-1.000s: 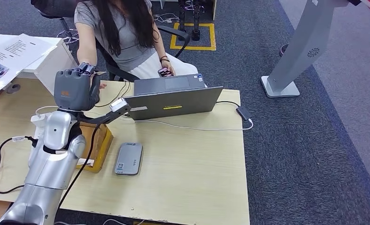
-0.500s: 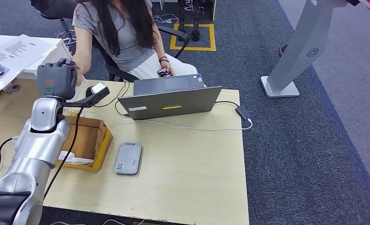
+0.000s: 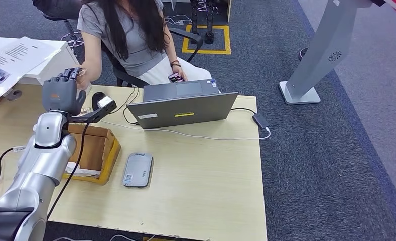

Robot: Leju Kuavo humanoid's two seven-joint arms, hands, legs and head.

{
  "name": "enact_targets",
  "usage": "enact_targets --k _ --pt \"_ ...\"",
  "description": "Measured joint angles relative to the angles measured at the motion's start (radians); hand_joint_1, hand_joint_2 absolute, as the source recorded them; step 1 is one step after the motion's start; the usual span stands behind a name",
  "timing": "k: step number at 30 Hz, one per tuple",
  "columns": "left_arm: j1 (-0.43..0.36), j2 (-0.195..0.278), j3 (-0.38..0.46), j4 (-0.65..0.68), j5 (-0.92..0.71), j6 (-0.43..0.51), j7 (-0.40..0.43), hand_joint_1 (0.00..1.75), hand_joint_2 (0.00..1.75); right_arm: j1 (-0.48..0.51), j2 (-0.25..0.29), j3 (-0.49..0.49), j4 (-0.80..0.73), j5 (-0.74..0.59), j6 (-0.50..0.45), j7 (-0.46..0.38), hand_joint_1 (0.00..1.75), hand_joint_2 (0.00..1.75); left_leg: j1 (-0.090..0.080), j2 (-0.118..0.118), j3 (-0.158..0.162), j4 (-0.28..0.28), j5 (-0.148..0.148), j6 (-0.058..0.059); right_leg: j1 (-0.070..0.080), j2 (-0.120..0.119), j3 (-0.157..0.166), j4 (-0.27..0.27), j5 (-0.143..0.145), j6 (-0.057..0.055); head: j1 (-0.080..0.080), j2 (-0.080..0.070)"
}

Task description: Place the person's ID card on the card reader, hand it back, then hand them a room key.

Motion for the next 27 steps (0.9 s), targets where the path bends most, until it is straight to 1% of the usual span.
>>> enact_targets --k 3,5,7,11,14,16,17,22,25,27 --pt "0.04 -0.002 0.001 -0.028 0.016 0.006 -0.028 0.0 1.75 0.0 0.0 0.0 0.0 -0.004 -0.002 -0.002 0.0 1.75 0.0 0.0 0.0 0.0 0.0 0.0 0.0 0.0 0.0 0.0 0.0 0.0 0.0 0.0" --pt "0.099 -0.006 0.001 -0.101 0.032 0.01 -0.053 0.0 1.75 0.001 0.0 -0.002 0.0 -0.011 -0.005 -0.006 0.0 1.75 0.0 0.001 0.0 0.0 0.0 0.0 0.0 0.001 -0.001 0.0 0.0 0.0 0.0 0.0" --pt "0.178 -0.014 0.001 -0.207 0.041 0.012 -0.069 0.0 1.75 0.001 0.0 -0.007 0.0 -0.021 -0.01 -0.011 0.0 1.75 0.0 0.002 -0.001 0.0 -0.001 0.001 0.0 0.002 -0.001 0.0 0.0 0.0 0.0 0.0" --pt "0.368 -0.019 0.0 -0.451 0.054 0.025 -0.099 0.0 1.75 0.002 0.001 -0.025 0.0 -0.047 -0.019 -0.024 0.0 1.75 0.0 0.005 -0.001 0.0 -0.003 0.002 0.0 0.004 -0.002 -0.001 -0.001 0.0 0.0 0.0" --pt "0.543 -0.017 0.0 -0.64 0.042 0.058 -0.123 0.0 1.75 0.005 0.004 -0.046 0.0 -0.067 -0.029 -0.034 0.0 1.75 0.0 0.007 -0.001 0.0 -0.005 0.004 0.0 0.006 -0.002 -0.002 -0.001 0.001 0.0 0.0" --pt "0.655 -0.017 -0.001 -0.743 0.024 0.078 -0.132 0.0 1.75 0.007 0.005 -0.059 0.0 -0.075 -0.034 -0.037 0.0 1.75 0.0 0.007 -0.002 0.0 -0.005 0.004 0.0 0.006 -0.003 -0.003 -0.002 0.001 0.0 0.0" --pt "0.698 -0.017 -0.002 -0.782 0.018 0.083 -0.133 0.0 1.75 0.007 0.006 -0.064 0.0 -0.077 -0.035 -0.039 0.0 1.75 0.0 0.006 -0.003 0.0 -0.005 0.005 0.0 0.006 -0.004 -0.003 -0.002 0.002 0.0 0.0" --pt "0.855 -0.011 -0.005 -0.915 -0.011 0.085 -0.127 0.0 1.75 0.007 0.007 -0.086 0.0 -0.094 -0.042 -0.046 0.0 1.75 0.0 0.006 -0.003 -0.001 -0.005 0.005 0.0 0.004 -0.003 -0.003 -0.002 0.002 0.0 0.0" --pt "0.959 0.004 -0.016 -0.974 -0.034 0.08 -0.088 0.0 1.75 0.01 0.007 -0.101 0.0 -0.105 -0.049 -0.051 0.0 1.75 0.0 0.007 -0.003 -0.001 -0.005 0.005 0.0 0.005 -0.004 -0.003 -0.002 0.002 0.0 0.0" --pt "1.011 0.016 -0.023 -1.001 -0.04 0.079 -0.067 0.0 1.75 0.011 0.008 -0.109 0.0 -0.108 -0.05 -0.053 0.0 1.75 0.0 0.005 -0.003 -0.001 -0.005 0.005 0.0 0.004 -0.004 -0.003 -0.002 0.002 0.0 0.0"
